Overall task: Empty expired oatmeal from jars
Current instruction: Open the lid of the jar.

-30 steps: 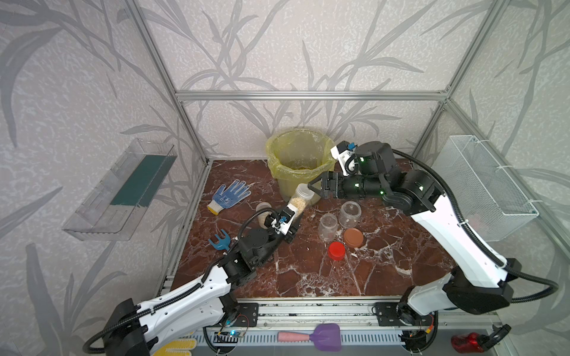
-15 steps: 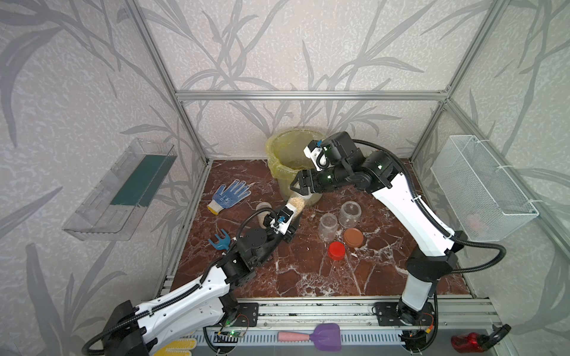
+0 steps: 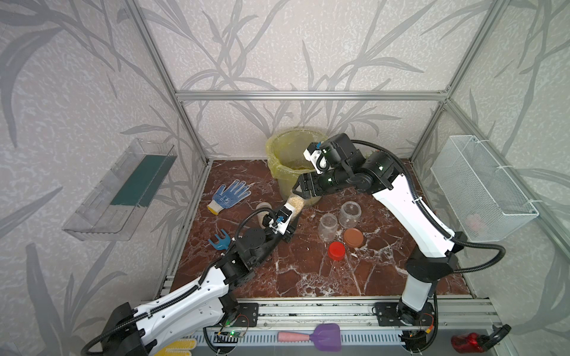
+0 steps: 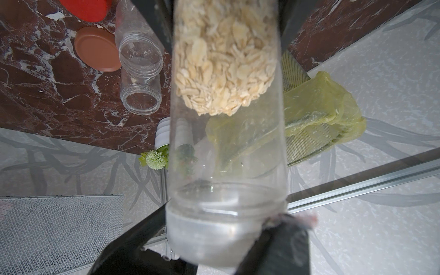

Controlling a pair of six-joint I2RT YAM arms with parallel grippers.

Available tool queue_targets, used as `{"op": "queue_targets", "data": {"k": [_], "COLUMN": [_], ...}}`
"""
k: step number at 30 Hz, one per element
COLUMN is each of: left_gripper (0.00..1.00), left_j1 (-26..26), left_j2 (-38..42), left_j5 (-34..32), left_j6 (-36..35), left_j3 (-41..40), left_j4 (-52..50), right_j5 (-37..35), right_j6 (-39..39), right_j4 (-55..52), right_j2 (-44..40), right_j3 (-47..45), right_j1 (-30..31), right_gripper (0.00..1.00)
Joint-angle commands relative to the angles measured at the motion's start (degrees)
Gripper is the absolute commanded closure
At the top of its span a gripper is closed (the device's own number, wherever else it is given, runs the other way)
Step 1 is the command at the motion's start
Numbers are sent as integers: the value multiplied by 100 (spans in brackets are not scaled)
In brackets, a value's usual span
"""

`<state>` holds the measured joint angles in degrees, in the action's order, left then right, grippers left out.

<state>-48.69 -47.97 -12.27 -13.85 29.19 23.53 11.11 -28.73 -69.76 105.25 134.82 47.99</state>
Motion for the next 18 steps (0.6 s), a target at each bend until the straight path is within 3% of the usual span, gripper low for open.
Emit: {"op": "queue_targets", "data": {"k": [1,12,18], "left_gripper": [100,100,100], "left_j1": [24,52,77], "left_j2": [88,53,55], "left_j5": [67,115,152], "left_j6": [57,101,126], "left_j3": [-9,-9,-7], "left_j4": [72,51,13], "right_j5": [-76,48,84], "right_j6": [112,174,201], "right_j4": [-82,-115,-82], "right_j2": [-57,2,-5], "right_j3": [170,197,151], "right_j1": [48,61,61], "right_gripper": [22,33,49]}}
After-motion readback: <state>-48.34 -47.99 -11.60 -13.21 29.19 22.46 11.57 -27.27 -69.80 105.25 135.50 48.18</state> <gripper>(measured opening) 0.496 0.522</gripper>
